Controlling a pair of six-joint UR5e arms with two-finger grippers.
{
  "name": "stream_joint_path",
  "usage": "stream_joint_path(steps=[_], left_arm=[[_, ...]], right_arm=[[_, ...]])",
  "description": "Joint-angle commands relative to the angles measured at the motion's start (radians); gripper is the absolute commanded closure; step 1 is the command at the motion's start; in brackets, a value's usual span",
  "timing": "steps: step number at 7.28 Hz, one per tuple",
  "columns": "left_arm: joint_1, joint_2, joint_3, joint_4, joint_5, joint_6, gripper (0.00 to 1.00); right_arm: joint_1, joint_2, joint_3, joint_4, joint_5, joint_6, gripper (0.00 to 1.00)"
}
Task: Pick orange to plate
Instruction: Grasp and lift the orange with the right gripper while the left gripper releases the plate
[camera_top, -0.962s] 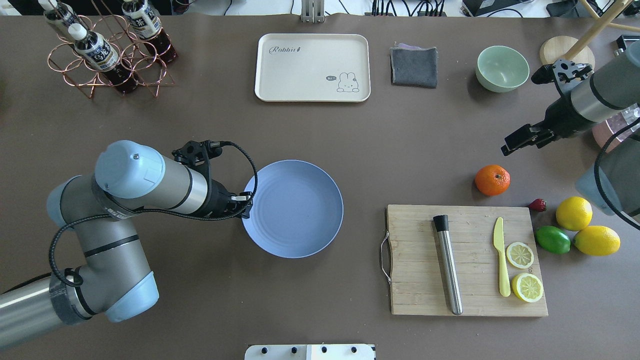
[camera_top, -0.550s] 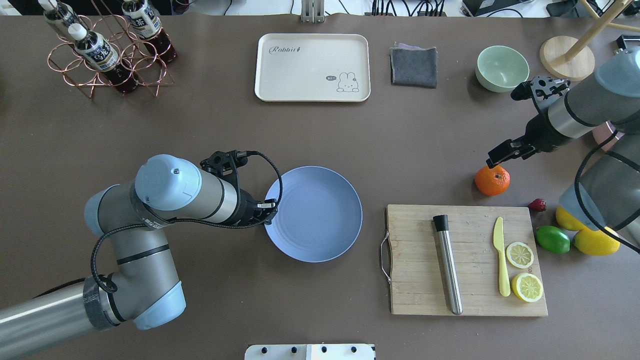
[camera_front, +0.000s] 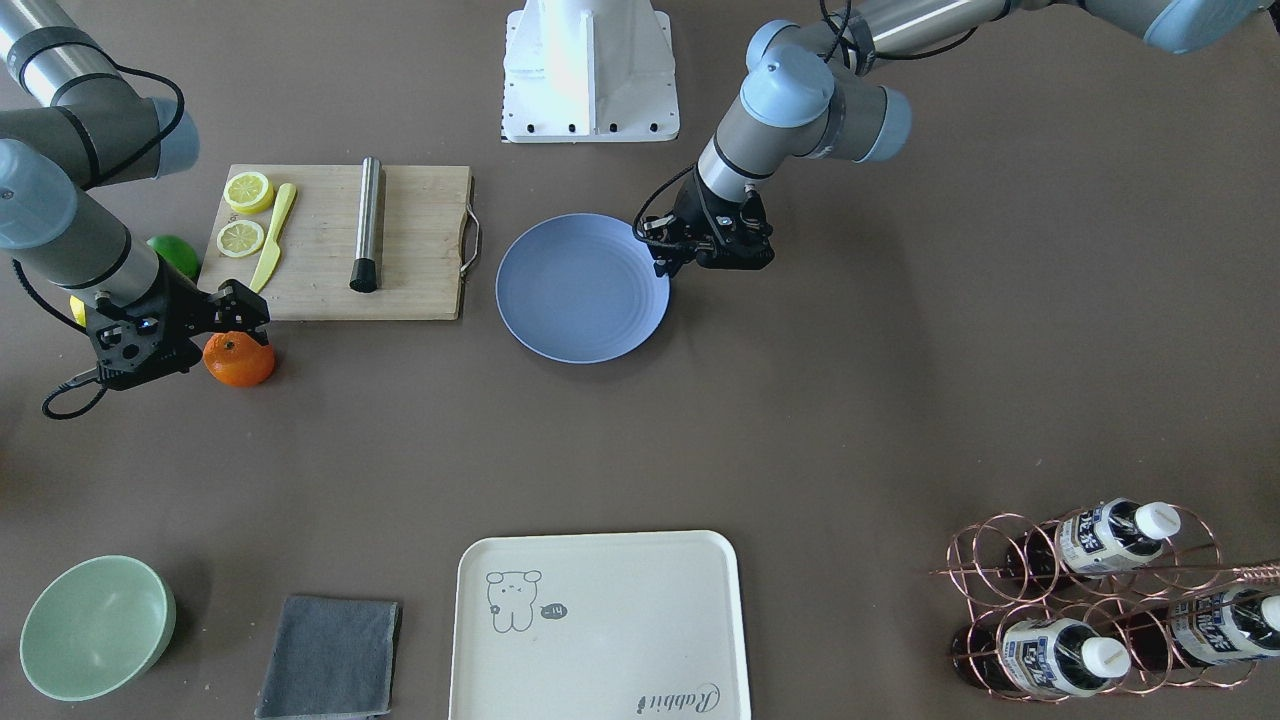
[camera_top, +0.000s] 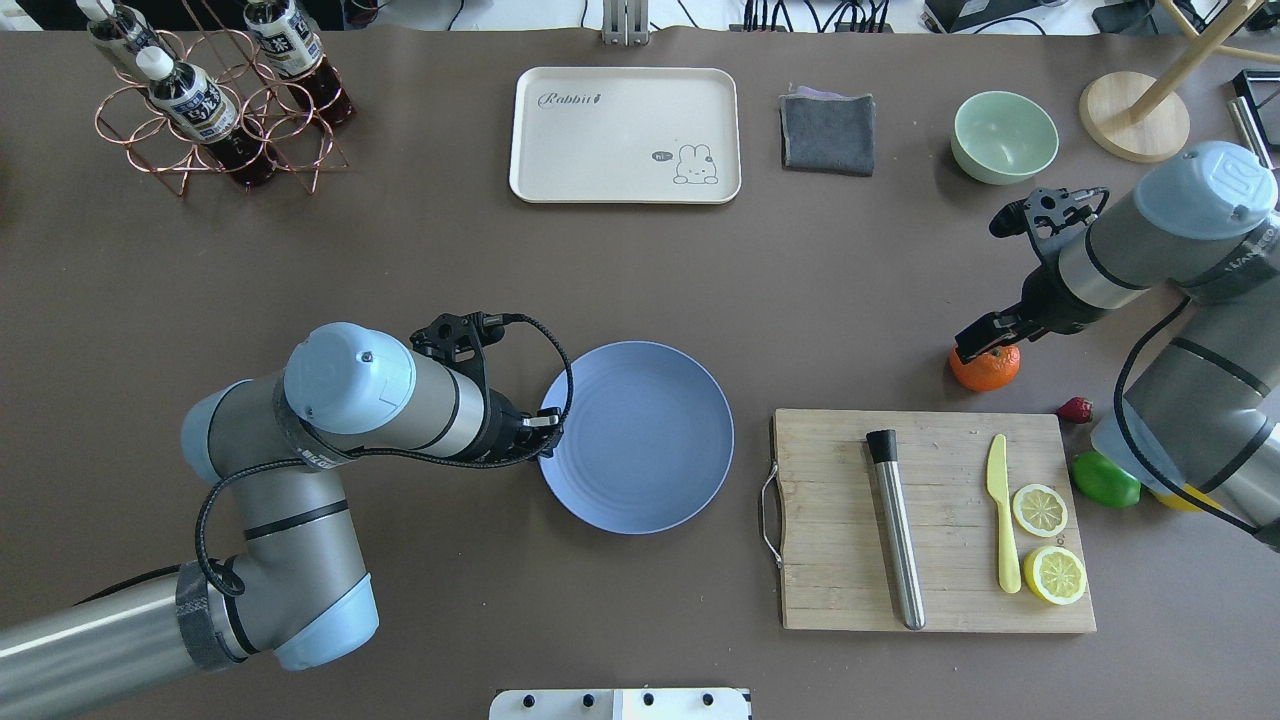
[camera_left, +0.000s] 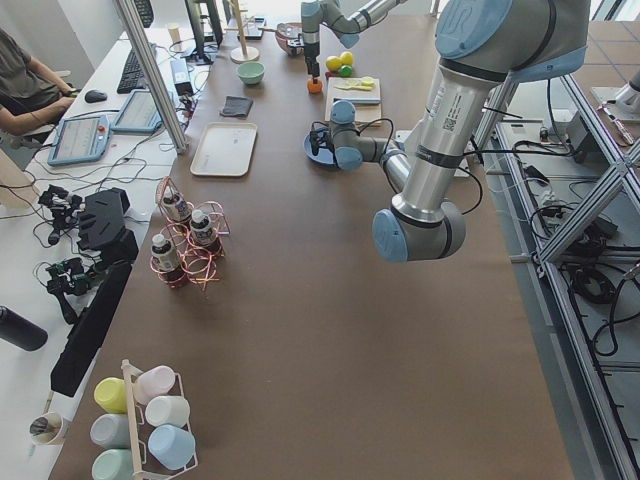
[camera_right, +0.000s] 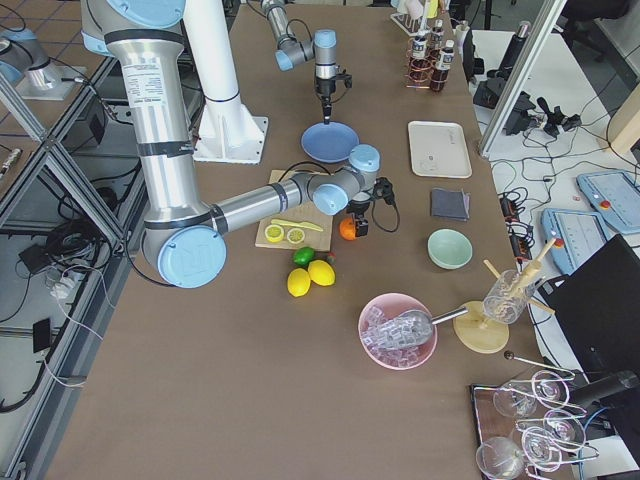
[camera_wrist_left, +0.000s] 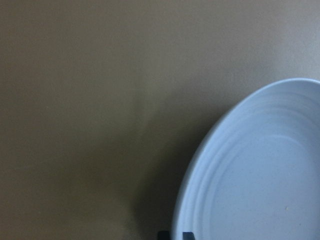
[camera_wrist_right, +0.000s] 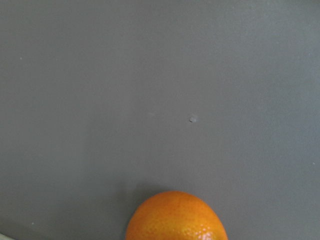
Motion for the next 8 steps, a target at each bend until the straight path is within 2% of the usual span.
stream_joint_path(steps=[1, 3, 4, 5, 6, 7, 8], left_arm=[[0.0, 0.001, 0.001, 0.002, 0.0, 0.001, 0.04], [0.0, -0.001, 0.004, 0.002, 0.002, 0.001, 0.04], [-0.001, -0.001, 0.004, 0.002, 0.002, 0.0, 0.04], [-0.001, -0.001, 0.004, 0.002, 0.002, 0.0, 0.04], [-0.003, -0.001, 0.004, 0.002, 0.002, 0.001, 0.04], [-0.007, -0.001, 0.004, 0.002, 0.0, 0.001, 0.04], [-0.021, -0.001, -0.002, -0.002, 0.0, 0.001, 0.04]], right_arm=[[-0.021, 0.001, -0.013, 0.0, -0.013, 0.0, 0.0], [-0.024, 0.002, -0.019, 0.0, -0.015, 0.0, 0.03], [-0.025, 0.002, -0.022, -0.002, -0.015, 0.0, 0.09], [-0.025, 0.002, -0.022, 0.0, -0.013, 0.0, 0.35], [-0.025, 0.008, -0.022, -0.003, -0.01, -0.001, 0.78], [-0.025, 0.017, -0.007, -0.009, -0.004, -0.001, 1.0], [-0.027, 0.037, 0.03, -0.017, -0.001, 0.009, 1.0]])
